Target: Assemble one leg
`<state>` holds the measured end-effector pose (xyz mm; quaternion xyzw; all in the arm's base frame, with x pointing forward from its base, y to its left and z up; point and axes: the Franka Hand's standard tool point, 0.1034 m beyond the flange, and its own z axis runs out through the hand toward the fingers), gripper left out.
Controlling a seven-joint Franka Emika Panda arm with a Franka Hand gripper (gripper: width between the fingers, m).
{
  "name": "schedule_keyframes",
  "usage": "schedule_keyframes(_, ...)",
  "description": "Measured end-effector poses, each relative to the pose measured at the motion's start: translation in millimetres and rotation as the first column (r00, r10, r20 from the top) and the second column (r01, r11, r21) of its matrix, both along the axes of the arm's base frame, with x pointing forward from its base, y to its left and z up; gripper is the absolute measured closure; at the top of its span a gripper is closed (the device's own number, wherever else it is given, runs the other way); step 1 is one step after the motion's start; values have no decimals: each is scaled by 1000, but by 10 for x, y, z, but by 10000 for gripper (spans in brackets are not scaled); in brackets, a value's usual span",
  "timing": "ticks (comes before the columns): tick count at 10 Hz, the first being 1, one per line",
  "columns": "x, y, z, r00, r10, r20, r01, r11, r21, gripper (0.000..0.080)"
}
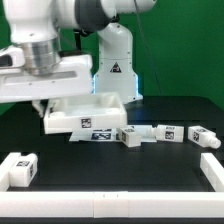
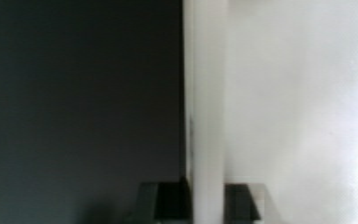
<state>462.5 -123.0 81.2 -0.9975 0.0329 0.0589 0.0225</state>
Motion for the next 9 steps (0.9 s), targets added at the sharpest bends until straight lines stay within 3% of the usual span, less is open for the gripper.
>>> schedule_keyframes(1, 252, 224, -13, 1000, -24, 10, 24, 1000, -13, 744)
schedule_keyframes(2, 428, 327, -44, 999, -31, 16, 32, 999, -22, 744)
schedule_keyframes(3, 487, 408, -96, 999, -41, 19, 42, 999, -29, 744)
schedule_keyframes(9, 468, 401, -131, 1000, -21, 11, 22, 999, -27, 744)
